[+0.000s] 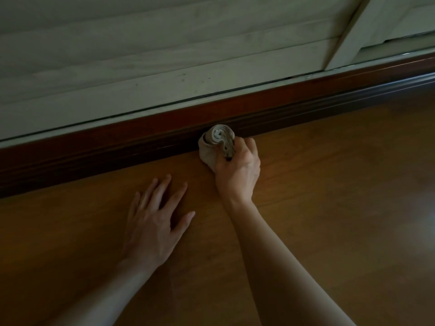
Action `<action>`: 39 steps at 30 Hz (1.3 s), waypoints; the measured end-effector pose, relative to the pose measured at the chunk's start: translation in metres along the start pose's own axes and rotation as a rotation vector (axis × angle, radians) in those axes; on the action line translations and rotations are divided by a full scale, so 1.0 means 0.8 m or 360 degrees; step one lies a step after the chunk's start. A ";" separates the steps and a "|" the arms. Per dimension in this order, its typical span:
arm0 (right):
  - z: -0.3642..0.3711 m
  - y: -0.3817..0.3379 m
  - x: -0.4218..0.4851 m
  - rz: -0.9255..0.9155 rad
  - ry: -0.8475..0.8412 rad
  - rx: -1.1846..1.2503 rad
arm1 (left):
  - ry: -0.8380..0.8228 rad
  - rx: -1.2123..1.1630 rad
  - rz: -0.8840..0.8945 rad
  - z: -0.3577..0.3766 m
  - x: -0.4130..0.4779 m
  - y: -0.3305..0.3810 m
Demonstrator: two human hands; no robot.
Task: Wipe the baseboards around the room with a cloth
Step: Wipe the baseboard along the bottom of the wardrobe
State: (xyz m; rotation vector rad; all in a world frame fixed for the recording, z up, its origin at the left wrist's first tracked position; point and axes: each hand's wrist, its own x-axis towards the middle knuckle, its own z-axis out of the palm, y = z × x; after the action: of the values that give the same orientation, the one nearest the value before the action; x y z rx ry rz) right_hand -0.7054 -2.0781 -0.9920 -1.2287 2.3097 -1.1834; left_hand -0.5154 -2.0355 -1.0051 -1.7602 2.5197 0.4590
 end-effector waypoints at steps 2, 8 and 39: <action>0.003 -0.005 -0.003 -0.0072 -0.0052 0.0001 | 0.0004 0.0013 -0.0003 0.000 0.000 0.000; -0.015 0.004 0.012 -0.0174 -0.0134 -0.0003 | 0.0015 -0.0021 0.0007 -0.001 -0.001 0.001; -0.048 0.039 0.047 0.0079 -0.0077 -0.0017 | -0.0056 0.0053 -0.0028 -0.003 0.000 0.003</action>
State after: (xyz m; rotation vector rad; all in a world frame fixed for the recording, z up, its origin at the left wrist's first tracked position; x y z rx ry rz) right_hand -0.7671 -2.0778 -0.9868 -1.1829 2.3005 -1.1143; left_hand -0.5174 -2.0357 -1.0021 -1.7454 2.4717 0.4408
